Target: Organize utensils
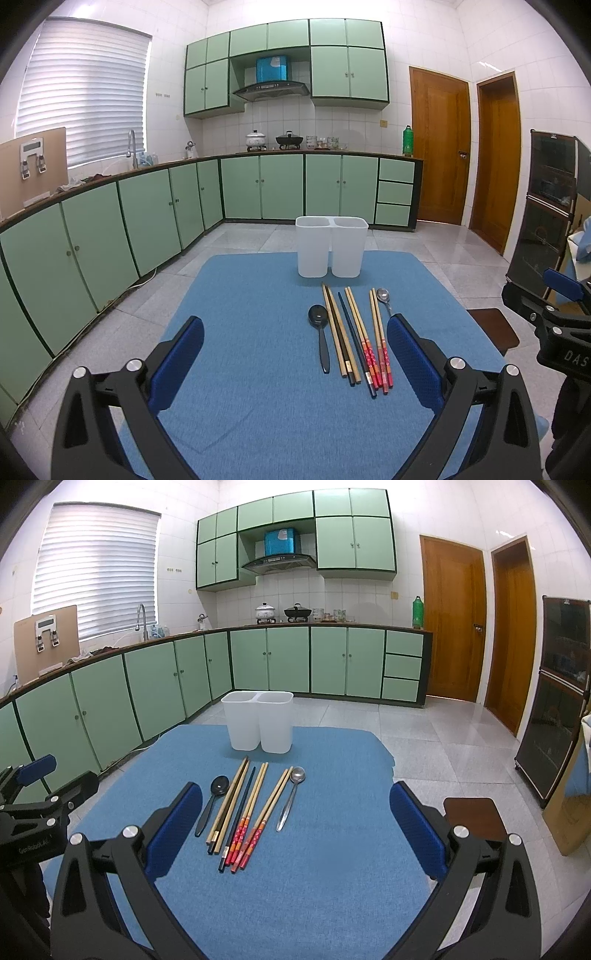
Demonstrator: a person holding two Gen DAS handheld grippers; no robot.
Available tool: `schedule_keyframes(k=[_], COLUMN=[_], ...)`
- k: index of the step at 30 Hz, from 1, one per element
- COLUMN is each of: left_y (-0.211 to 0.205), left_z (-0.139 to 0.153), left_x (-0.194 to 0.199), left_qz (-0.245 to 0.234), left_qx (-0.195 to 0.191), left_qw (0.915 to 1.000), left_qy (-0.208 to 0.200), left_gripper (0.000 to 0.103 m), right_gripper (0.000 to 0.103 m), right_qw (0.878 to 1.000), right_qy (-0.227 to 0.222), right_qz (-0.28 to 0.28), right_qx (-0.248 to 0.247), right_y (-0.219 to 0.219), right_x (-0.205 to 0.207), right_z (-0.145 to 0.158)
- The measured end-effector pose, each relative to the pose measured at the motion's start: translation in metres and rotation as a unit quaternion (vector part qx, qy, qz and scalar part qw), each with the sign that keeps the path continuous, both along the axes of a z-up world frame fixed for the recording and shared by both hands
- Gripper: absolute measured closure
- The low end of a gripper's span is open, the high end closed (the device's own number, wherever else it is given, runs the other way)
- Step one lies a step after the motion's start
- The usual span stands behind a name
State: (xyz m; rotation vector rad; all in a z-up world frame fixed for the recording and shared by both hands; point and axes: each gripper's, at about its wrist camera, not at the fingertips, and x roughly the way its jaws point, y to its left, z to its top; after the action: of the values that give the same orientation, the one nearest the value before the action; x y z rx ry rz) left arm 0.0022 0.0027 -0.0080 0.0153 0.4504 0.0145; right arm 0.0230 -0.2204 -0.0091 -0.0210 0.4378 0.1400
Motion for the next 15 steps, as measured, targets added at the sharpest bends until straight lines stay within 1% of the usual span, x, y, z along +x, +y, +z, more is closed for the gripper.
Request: schedule_keyframes(k=[8,15], left_y=[-0.0038,-0.0036], left_z=[0.0039,0.0017], left_x=[-0.001,-0.0011], left_qz=[0.0,0.001], left_qx=[0.001,0.002], left_qw=[1.0,1.0], left_qy=[-0.001,0.0], left_gripper=[0.006,0.006], right_gripper=[0.005,0.005], right_qw=[1.0,1.0], right_qy=[0.001,0.002], right_qz=[-0.001,0.0], right_qx=[0.002,0.002], right_y=[-0.0014,-0.0016], right_x=[0.0002,0.0008], right_z=[0.0007,0.0003])
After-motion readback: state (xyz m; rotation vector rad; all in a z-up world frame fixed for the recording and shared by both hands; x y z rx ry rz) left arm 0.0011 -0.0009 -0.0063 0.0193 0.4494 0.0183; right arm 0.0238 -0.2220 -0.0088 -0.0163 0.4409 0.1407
